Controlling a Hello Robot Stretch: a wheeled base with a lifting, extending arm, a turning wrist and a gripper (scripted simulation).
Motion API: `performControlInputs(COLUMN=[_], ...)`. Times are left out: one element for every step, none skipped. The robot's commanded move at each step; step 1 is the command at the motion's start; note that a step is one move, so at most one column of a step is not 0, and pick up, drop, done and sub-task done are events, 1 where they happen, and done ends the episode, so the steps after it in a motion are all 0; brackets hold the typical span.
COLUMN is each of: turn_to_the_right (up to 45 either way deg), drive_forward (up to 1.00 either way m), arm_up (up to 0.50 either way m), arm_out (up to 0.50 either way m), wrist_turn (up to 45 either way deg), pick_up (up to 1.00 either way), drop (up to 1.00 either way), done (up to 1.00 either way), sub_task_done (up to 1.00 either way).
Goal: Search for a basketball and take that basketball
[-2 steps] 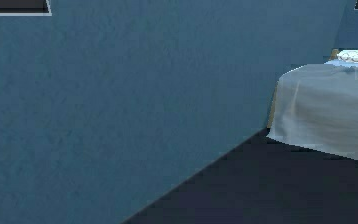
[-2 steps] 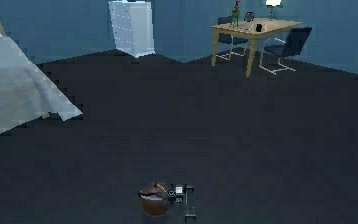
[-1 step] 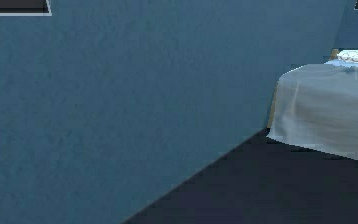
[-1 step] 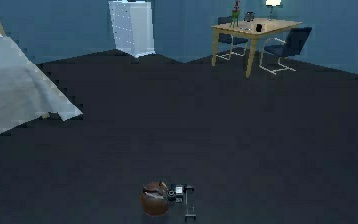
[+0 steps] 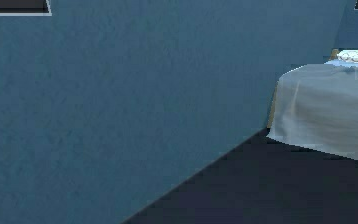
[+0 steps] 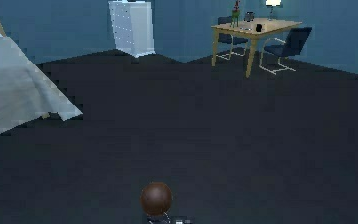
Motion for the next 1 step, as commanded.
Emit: performControlInputs(turn_to_the_right=[0.0], drive_forward=[0.0], arm_up=[0.0], arm_out=[0.0], wrist_turn=[0.0], pick_up=[1.0], drop=[0.0], done=[0.0], sub_task_done=[0.0])
